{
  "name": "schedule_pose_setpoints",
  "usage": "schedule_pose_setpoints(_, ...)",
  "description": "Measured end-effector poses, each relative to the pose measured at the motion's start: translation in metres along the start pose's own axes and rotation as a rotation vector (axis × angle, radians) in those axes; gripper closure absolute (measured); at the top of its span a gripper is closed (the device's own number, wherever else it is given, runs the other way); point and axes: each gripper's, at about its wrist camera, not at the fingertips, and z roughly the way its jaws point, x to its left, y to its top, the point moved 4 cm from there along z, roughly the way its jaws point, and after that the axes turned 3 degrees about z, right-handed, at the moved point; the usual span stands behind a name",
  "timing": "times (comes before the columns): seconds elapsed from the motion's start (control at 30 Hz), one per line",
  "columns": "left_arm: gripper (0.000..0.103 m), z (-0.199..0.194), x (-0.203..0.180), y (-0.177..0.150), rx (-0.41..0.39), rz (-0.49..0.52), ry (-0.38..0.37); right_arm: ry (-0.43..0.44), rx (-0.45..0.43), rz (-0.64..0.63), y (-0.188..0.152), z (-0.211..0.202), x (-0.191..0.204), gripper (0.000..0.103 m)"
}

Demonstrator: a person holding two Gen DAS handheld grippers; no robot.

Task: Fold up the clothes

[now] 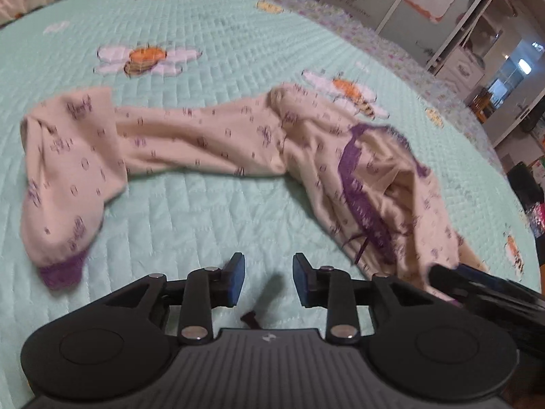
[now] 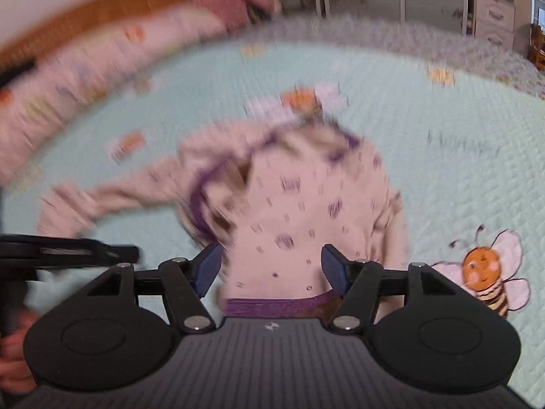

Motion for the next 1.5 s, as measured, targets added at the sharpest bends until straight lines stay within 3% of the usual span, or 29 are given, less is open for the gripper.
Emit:
schedule_pose_setpoints(0.03, 0.069, 0.000, 0.000, -0.002, 0.002, 0.006, -0.002, -0.002, 0.003, -0.007, -0.003, 0.007, -0.002, 0.042)
schedule_pose_setpoints(0.1, 0.067, -0.002, 0.000, -0.004, -0.002, 0.026, -0.003, -0.002, -0.013, 0.054, -0.005, 0.008, -0.014, 0.087)
schedule_pose_setpoints(0.13, 0.066, -0.003, 0.000, -0.005, -0.002, 0.033, -0.002, 0.027, -0.028, 0.116, -0.003, 0.003, -0.022, 0.095)
schedule_pose_setpoints(0.2, 0.065, -0.004, 0.001, -0.005, 0.002, 0.040, 0.002, 0.051, -0.093, 0.195, -0.001, -0.013, -0.033, 0.099)
schedule_pose_setpoints(0.33, 0.062, -0.006, -0.002, -0.008, 0.016, 0.059, 0.011, -0.104, -0.282, 0.203, 0.025, -0.067, -0.066, 0.100)
schedule_pose_setpoints(0.5, 0.059, -0.009, -0.008, -0.015, 0.020, 0.089, 0.020, -0.532, -0.490, 0.082, 0.085, -0.107, -0.121, 0.100)
schedule_pose_setpoints(0.53, 0.058, -0.010, -0.010, -0.015, 0.020, 0.098, 0.022, -0.642, -0.484, 0.082, 0.093, -0.106, -0.139, 0.100)
schedule_pose_setpoints(0.57, 0.058, -0.009, -0.012, -0.016, 0.020, 0.106, 0.026, -0.670, -0.454, 0.125, 0.097, -0.104, -0.157, 0.100)
schedule_pose_setpoints(0.67, 0.055, -0.007, -0.013, -0.016, 0.017, 0.114, 0.028, -0.572, -0.406, 0.280, 0.091, -0.100, -0.183, 0.095)
schedule_pose_setpoints(0.73, 0.053, -0.005, -0.015, -0.016, 0.019, 0.117, 0.035, -0.577, -0.385, 0.287, 0.078, -0.091, -0.178, 0.074)
schedule_pose_setpoints(0.77, 0.053, -0.004, -0.016, -0.016, 0.019, 0.122, 0.037, -0.554, -0.358, 0.308, 0.069, -0.085, -0.175, 0.052)
schedule_pose_setpoints(0.8, 0.052, -0.004, -0.017, -0.016, 0.018, 0.129, 0.037, -0.501, -0.334, 0.329, 0.059, -0.080, -0.169, 0.047)
schedule_pose_setpoints(0.87, 0.051, -0.003, -0.019, -0.015, 0.017, 0.142, 0.037, -0.374, -0.279, 0.370, 0.041, -0.069, -0.157, 0.047)
schedule_pose_setpoints(0.93, 0.049, -0.002, -0.020, -0.016, 0.016, 0.146, 0.035, -0.175, -0.205, 0.406, 0.025, -0.051, -0.137, 0.043)
schedule_pose_setpoints(0.97, 0.049, -0.001, -0.020, -0.016, 0.015, 0.146, 0.035, -0.108, -0.166, 0.411, 0.019, -0.041, -0.127, 0.040)
schedule_pose_setpoints(1.0, 0.048, 0.001, -0.021, -0.016, 0.014, 0.144, 0.036, -0.094, -0.129, 0.402, 0.016, -0.030, -0.118, 0.037)
schedule_pose_setpoints(1.13, 0.045, 0.003, -0.021, -0.013, 0.014, 0.127, 0.027, -0.079, -0.062, 0.446, 0.016, 0.015, -0.108, 0.038)
schedule_pose_setpoints(1.17, 0.045, 0.004, -0.020, -0.011, 0.015, 0.117, 0.021, -0.071, -0.047, 0.463, 0.017, 0.025, -0.109, 0.042)
schedule_pose_setpoints(1.2, 0.045, 0.004, -0.018, -0.010, 0.017, 0.107, 0.014, -0.072, -0.032, 0.473, 0.019, 0.034, -0.113, 0.070)
schedule_pose_setpoints(1.23, 0.045, 0.005, -0.016, -0.008, 0.019, 0.095, 0.004, -0.074, -0.039, 0.475, 0.020, 0.034, -0.114, 0.086)
schedule_pose_setpoints(1.3, 0.045, 0.005, -0.011, -0.004, 0.024, 0.077, -0.018, -0.071, -0.145, 0.496, 0.027, 0.011, -0.119, 0.089)
schedule_pose_setpoints(1.4, 0.045, 0.006, -0.007, -0.001, 0.025, 0.070, -0.035, -0.128, -0.411, 0.540, 0.043, -0.053, -0.143, 0.091)
schedule_pose_setpoints(1.5, 0.045, 0.008, -0.009, 0.001, 0.027, 0.080, -0.026, -0.359, -0.565, 0.505, 0.060, -0.094, -0.182, 0.093)
